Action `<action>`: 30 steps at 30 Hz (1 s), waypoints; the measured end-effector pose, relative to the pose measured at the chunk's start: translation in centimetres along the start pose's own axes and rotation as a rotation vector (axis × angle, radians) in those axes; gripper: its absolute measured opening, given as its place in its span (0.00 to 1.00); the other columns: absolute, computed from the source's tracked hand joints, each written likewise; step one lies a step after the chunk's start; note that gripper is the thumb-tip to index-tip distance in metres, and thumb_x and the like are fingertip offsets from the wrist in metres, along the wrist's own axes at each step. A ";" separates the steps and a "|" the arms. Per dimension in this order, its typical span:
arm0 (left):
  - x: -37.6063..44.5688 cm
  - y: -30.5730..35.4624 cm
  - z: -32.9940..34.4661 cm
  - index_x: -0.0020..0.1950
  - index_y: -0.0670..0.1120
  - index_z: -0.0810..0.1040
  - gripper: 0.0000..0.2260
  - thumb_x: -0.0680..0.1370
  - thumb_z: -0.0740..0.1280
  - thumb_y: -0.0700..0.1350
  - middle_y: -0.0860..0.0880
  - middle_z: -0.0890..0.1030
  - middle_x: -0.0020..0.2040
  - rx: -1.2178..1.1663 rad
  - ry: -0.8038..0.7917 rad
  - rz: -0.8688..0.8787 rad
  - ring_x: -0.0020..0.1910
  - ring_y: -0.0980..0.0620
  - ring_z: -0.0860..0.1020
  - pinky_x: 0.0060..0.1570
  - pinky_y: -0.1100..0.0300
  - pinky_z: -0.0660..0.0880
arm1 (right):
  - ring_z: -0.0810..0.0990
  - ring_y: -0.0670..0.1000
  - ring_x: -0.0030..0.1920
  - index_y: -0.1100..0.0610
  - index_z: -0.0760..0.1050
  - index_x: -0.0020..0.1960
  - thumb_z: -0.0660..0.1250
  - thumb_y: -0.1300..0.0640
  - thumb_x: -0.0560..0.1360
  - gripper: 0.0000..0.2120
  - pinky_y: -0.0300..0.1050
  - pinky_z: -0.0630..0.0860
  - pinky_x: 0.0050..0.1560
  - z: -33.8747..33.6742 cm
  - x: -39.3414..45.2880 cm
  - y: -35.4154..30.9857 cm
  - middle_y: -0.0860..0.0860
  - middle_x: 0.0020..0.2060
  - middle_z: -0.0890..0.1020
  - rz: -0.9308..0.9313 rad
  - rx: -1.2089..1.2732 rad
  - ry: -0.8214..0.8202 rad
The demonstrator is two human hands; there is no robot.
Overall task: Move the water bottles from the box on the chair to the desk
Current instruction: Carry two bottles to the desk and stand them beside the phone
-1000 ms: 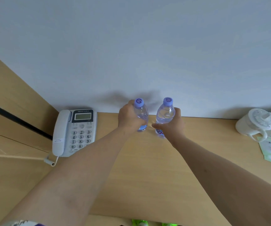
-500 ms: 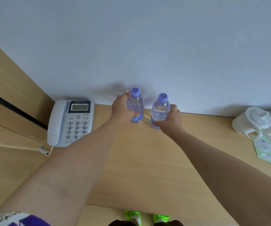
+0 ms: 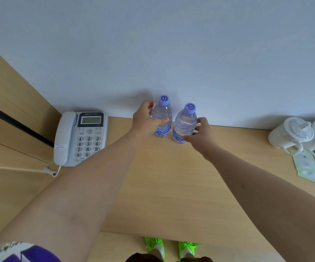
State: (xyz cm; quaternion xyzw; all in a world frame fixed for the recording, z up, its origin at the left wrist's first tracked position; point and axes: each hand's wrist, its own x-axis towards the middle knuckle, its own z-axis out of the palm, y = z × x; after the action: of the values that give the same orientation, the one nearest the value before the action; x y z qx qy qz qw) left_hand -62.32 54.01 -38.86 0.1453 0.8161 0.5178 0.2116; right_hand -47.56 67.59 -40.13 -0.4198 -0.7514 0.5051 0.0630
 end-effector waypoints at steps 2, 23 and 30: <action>0.3 -0.1 -0.2 0.63 0.48 0.75 0.28 0.66 0.82 0.44 0.49 0.79 0.60 -0.026 0.000 -0.019 0.58 0.48 0.80 0.57 0.53 0.78 | 0.83 0.51 0.49 0.52 0.73 0.62 0.77 0.65 0.67 0.27 0.46 0.77 0.38 -0.5 0.3 -0.1 0.51 0.53 0.82 -0.015 0.029 0.004; 1.0 -0.1 -1.2 0.67 0.48 0.77 0.27 0.69 0.79 0.38 0.46 0.78 0.60 -0.129 -0.079 -0.069 0.60 0.46 0.79 0.61 0.44 0.78 | 0.81 0.52 0.46 0.55 0.68 0.54 0.82 0.50 0.63 0.29 0.52 0.79 0.44 1.8 1.2 -0.6 0.48 0.49 0.79 -0.050 -0.039 0.117; 1.4 -0.6 -1.0 0.69 0.51 0.77 0.28 0.70 0.78 0.39 0.47 0.78 0.62 -0.190 -0.083 -0.080 0.61 0.48 0.79 0.62 0.44 0.77 | 0.83 0.46 0.46 0.54 0.73 0.63 0.76 0.63 0.70 0.23 0.43 0.77 0.36 0.3 1.5 0.1 0.49 0.55 0.82 -0.054 -0.007 0.012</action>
State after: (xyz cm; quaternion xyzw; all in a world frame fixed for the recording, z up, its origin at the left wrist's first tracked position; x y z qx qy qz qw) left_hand -64.03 53.55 -39.32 0.1130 0.7589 0.5777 0.2784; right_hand -48.60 68.44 -40.86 -0.4027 -0.7638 0.4982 0.0799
